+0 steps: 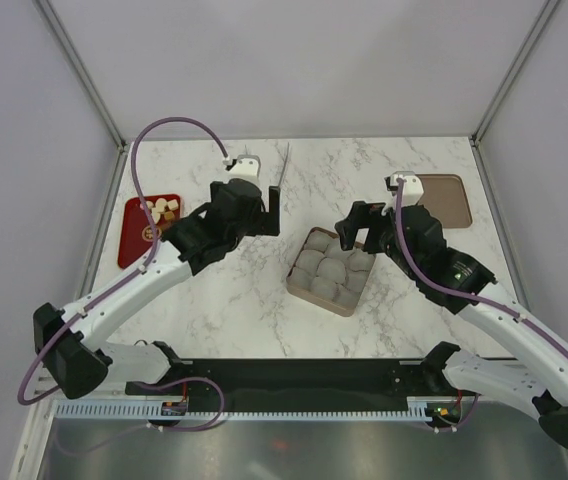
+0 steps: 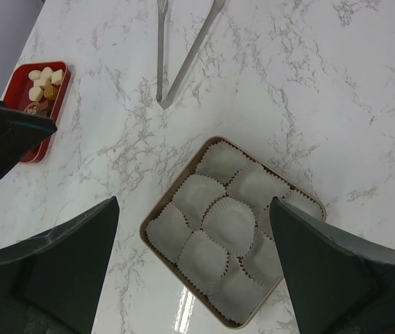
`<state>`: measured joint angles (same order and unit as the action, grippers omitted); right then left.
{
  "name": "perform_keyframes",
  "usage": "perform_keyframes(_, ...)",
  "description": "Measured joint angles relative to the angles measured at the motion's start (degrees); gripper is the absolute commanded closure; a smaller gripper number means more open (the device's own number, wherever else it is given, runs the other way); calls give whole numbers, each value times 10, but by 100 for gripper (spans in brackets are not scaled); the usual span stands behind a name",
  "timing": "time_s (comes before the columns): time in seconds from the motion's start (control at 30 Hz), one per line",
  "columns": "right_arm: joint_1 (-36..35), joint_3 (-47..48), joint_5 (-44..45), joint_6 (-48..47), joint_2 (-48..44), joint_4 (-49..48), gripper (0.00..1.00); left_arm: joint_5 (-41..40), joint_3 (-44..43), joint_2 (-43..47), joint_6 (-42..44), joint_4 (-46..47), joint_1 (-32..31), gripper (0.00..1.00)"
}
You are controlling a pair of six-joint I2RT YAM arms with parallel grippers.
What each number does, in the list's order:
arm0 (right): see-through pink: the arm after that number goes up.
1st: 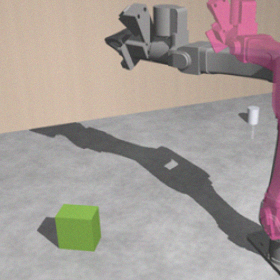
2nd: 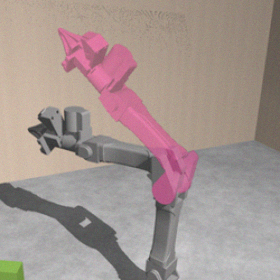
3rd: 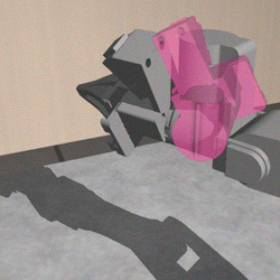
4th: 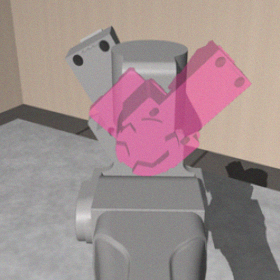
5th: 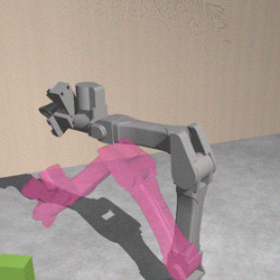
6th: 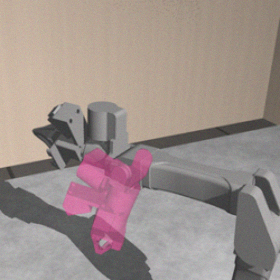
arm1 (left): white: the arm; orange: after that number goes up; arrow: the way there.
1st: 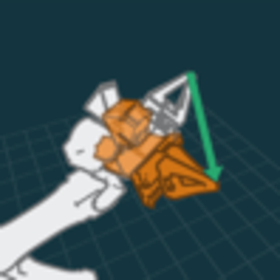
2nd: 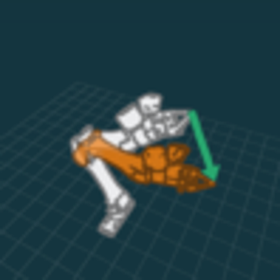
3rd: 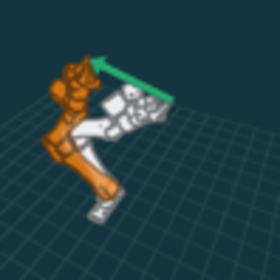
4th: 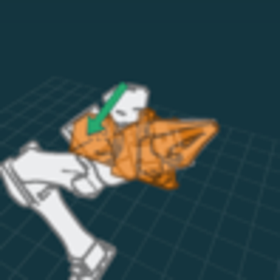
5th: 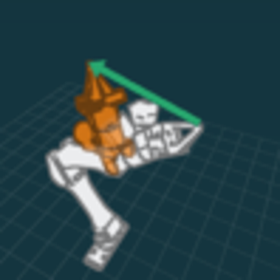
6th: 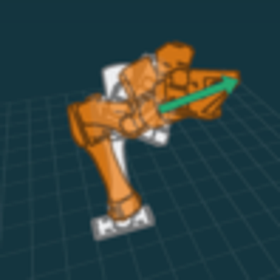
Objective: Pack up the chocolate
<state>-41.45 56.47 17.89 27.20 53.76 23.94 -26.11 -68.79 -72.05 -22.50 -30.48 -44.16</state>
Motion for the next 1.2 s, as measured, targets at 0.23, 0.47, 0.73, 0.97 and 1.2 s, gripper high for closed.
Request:
perform_keyframes(0.23, 0, -11, -1, 0, 0, -2, 2, 15, -47, -115, 5, 46, 87, 1)
perform_keyframes(0.47, 0, -16, -12, 1, -7, -10, 2, 52, -133, -281, 22, 99, 150, 1)
perform_keyframes(0.73, 0, -28, -27, -11, -23, -26, 2, 82, -199, -430, 52, 123, 147, 1)
perform_keyframes(0.97, 0, -41, -25, -23, -23, -35, 2, 88, -232, -494, 53, 124, 150, 4)
perform_keyframes(1.2, 0, -42, -25, -27, -19, -35, 2, 106, -254, -529, 51, 126, 165, 9)
